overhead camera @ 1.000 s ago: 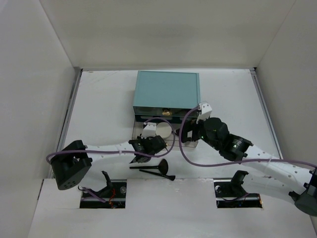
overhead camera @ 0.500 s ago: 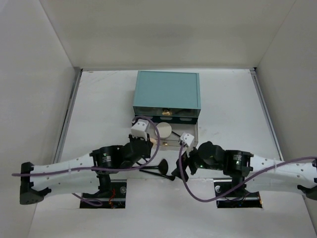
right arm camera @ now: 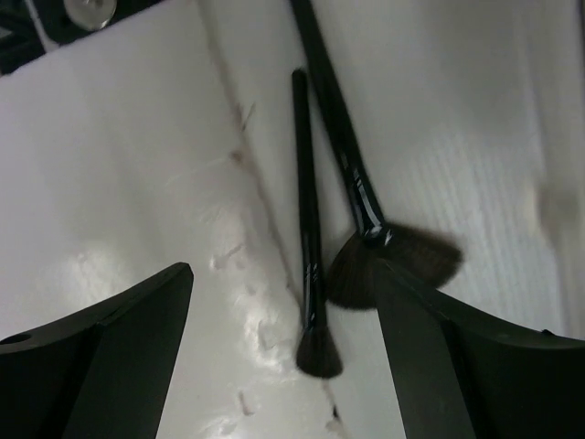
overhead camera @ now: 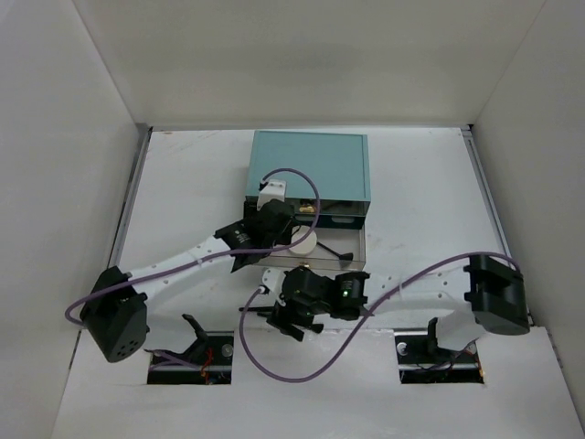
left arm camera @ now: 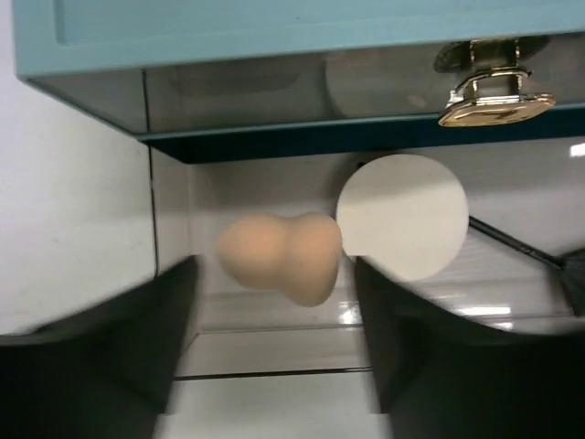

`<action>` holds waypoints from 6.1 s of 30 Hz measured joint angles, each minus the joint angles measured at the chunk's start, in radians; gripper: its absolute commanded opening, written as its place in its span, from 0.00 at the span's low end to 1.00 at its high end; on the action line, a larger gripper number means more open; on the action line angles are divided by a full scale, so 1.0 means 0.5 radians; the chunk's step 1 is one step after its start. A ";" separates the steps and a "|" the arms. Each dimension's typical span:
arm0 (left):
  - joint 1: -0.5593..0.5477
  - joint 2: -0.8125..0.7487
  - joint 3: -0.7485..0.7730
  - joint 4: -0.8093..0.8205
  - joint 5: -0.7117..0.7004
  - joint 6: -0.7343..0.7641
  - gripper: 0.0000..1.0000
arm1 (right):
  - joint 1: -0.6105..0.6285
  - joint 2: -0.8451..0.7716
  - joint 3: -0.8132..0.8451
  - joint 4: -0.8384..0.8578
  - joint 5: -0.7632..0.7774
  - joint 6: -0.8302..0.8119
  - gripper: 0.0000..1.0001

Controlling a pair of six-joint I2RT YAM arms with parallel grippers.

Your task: Organize the makeup

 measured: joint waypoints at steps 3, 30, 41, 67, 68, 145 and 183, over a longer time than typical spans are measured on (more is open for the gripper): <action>0.014 -0.047 0.011 0.014 0.016 0.031 1.00 | -0.036 0.134 0.121 0.047 0.005 -0.099 0.88; 0.658 -1.274 -0.056 -0.634 -0.140 -0.105 1.00 | -0.116 0.808 0.443 0.359 0.128 -0.451 0.12; 0.725 -1.260 -0.067 -0.632 -0.146 -0.116 1.00 | -0.121 0.585 0.444 0.204 0.254 -0.621 0.00; 0.755 -1.275 -0.078 -0.633 -0.146 -0.116 1.00 | -0.158 0.459 0.349 -0.101 -0.175 -0.602 0.52; 0.755 -1.275 -0.078 -0.633 -0.146 -0.116 1.00 | -0.155 0.481 0.334 -0.100 -0.176 -0.591 0.52; 1.083 -0.995 -0.196 -0.466 0.362 -0.465 1.00 | -0.352 0.742 0.356 0.433 0.140 -0.613 0.56; 0.773 -1.140 -0.021 -0.732 0.439 -0.452 1.00 | -0.896 0.028 0.256 0.465 0.130 -0.788 0.26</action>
